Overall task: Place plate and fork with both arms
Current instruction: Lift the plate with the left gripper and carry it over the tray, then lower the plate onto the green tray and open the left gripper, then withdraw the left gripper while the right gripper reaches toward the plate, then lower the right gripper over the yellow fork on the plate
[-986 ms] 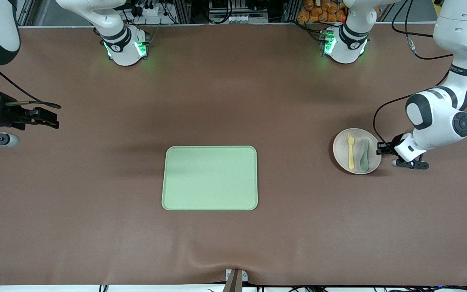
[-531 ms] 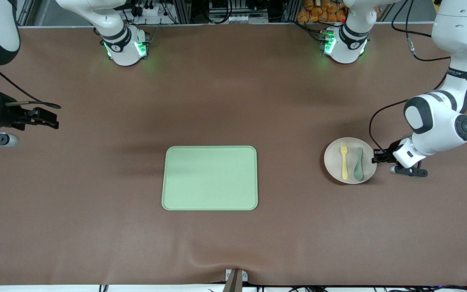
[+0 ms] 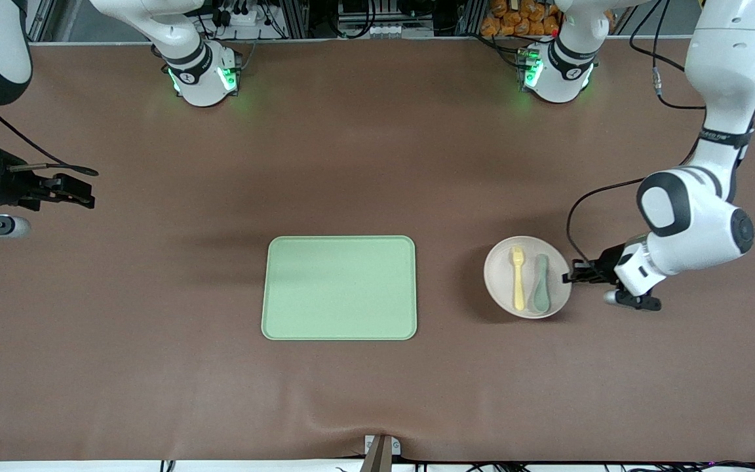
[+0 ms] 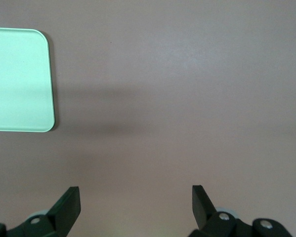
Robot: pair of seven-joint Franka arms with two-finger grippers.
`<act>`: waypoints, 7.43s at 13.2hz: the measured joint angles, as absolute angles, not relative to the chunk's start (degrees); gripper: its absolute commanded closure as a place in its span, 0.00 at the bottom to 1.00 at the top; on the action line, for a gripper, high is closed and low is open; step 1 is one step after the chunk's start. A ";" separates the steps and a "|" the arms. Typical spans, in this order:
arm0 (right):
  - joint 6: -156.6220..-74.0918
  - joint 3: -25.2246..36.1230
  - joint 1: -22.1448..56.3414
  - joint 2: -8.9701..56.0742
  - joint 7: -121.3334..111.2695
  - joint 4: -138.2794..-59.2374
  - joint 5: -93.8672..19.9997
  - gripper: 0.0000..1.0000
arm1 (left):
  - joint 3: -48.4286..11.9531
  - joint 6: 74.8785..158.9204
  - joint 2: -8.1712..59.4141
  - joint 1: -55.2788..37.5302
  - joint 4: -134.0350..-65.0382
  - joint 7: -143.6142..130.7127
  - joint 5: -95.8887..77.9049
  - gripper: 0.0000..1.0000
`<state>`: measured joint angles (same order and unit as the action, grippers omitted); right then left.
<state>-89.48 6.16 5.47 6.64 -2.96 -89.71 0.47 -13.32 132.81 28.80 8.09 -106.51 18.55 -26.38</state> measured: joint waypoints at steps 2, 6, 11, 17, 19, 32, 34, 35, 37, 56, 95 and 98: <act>-89.48 6.16 5.46 6.64 -2.96 -89.72 0.47 0.00 | -14.03 132.81 31.84 4.69 -102.27 13.12 -26.38 1.00; -89.41 6.18 5.13 6.64 -3.10 -89.73 0.47 0.00 | -14.01 132.75 36.17 -2.67 -95.22 1.90 -25.12 1.00; -89.36 6.21 4.75 6.64 -4.00 -89.73 0.47 0.00 | -13.33 132.98 42.83 -12.92 -87.05 -13.44 -23.99 1.00; -89.39 6.19 4.75 6.64 -4.06 -89.73 0.47 0.00 | -5.79 135.90 47.39 -26.32 -80.66 -23.44 -22.79 1.00; -89.39 6.19 4.75 6.64 -4.06 -89.73 0.47 0.00 | -2.46 136.01 47.72 -31.79 -79.43 -27.80 -22.79 1.00; -89.31 6.20 4.62 6.64 -4.58 -89.89 0.47 0.00 | -2.68 143.74 53.55 -38.60 -76.59 -30.78 -22.79 0.99; -89.32 6.21 4.57 6.64 -4.84 -89.93 0.47 0.00 | -2.67 144.58 54.15 -39.25 -76.46 -30.81 -22.79 0.47; -89.32 6.21 4.54 6.64 -4.96 -89.96 0.43 0.00 | -2.58 144.68 54.18 -39.21 -76.39 -30.80 -22.79 0.05; -89.32 6.21 4.53 6.64 -5.27 -89.99 0.33 0.00 | -1.99 144.74 54.18 -38.98 -76.14 -30.80 -22.79 0.00; -108.06 5.05 14.80 21.69 -6.08 -89.91 -5.76 0.00 | 11.08 122.29 37.93 -24.90 -73.65 -8.14 -14.67 0.00; -132.58 4.81 33.91 44.33 11.17 -88.56 -9.48 0.00 | -1.16 92.70 0.15 -4.37 -90.72 -3.47 1.38 0.00; -132.59 4.80 35.91 44.32 14.42 -89.18 -9.48 0.00 | -0.74 92.70 0.18 -4.37 -90.59 -2.50 1.38 0.00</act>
<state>-132.59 4.80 35.91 44.32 14.42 -89.18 -9.48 -0.74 92.70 0.18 -4.37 -90.59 -2.50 1.38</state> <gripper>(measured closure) 0.000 0.000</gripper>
